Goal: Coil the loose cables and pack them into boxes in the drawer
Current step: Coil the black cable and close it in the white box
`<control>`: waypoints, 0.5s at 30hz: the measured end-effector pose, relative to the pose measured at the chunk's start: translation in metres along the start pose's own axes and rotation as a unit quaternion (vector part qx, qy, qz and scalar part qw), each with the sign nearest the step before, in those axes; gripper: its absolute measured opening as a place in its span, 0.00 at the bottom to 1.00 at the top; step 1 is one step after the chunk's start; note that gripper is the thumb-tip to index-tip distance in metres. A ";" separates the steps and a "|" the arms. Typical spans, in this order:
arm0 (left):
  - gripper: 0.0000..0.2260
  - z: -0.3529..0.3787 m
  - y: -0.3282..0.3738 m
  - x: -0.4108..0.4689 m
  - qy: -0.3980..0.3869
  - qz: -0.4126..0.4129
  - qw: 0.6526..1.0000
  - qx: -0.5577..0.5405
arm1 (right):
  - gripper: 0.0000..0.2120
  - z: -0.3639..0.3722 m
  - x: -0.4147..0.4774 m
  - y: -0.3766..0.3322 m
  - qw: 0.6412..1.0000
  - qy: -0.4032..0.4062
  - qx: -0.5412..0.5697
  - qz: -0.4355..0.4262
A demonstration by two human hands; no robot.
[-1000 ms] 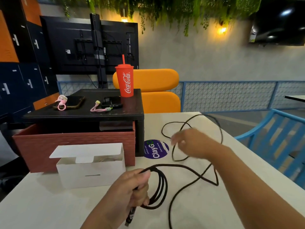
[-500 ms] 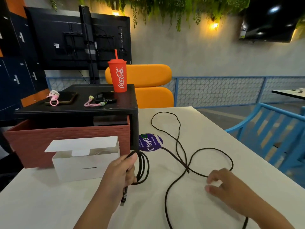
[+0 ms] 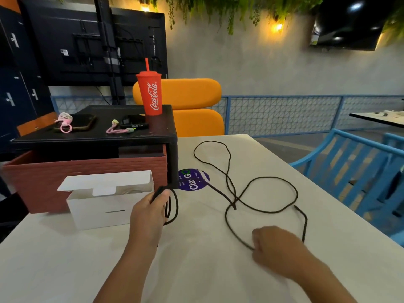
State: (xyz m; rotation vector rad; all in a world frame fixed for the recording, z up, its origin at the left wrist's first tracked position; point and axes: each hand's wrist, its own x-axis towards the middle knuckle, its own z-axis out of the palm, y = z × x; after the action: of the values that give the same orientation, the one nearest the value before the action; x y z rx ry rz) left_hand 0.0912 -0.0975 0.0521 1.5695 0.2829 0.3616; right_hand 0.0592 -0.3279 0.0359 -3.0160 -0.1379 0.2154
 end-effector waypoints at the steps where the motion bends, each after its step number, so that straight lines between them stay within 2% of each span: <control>1: 0.14 0.000 0.000 0.000 0.001 0.001 1.000 0.001 | 0.03 -0.003 0.009 0.010 0.999 0.015 -0.011 0.034; 3: 0.14 -0.001 0.000 0.000 0.001 0.003 1.000 0.000 | 0.09 -0.006 0.033 0.028 0.993 0.060 -0.005 0.106; 5: 0.11 0.000 0.001 0.000 -0.004 0.004 1.000 0.002 | 0.08 -0.013 0.056 0.041 0.979 0.129 0.021 0.157; 6: 0.10 0.000 0.001 0.000 -0.009 0.004 1.000 0.003 | 0.06 -0.020 0.065 0.045 0.967 0.170 0.057 0.180; 8: 0.09 0.000 0.000 0.000 -0.020 0.006 1.000 0.008 | 0.06 -0.037 0.078 0.049 0.926 0.244 0.207 0.202; 11: 0.10 0.002 -0.004 -0.002 -0.053 0.028 0.997 0.048 | 0.05 -0.070 0.080 0.026 0.824 0.352 0.430 0.112; 13: 0.10 0.005 -0.007 -0.004 -0.089 0.058 0.990 0.094 | 0.08 -0.091 0.073 -0.007 0.788 0.370 0.492 0.003; 15: 0.12 0.008 -0.012 -0.007 -0.152 0.084 0.975 0.140 | 0.11 -0.101 0.064 -0.040 0.766 0.352 0.530 -0.096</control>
State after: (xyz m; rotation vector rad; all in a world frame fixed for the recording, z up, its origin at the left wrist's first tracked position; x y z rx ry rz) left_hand 0.0879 -0.1070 0.0398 1.9060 -0.0402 0.2139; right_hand 0.1334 -0.2924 0.1311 -1.7472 -0.1693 -0.6440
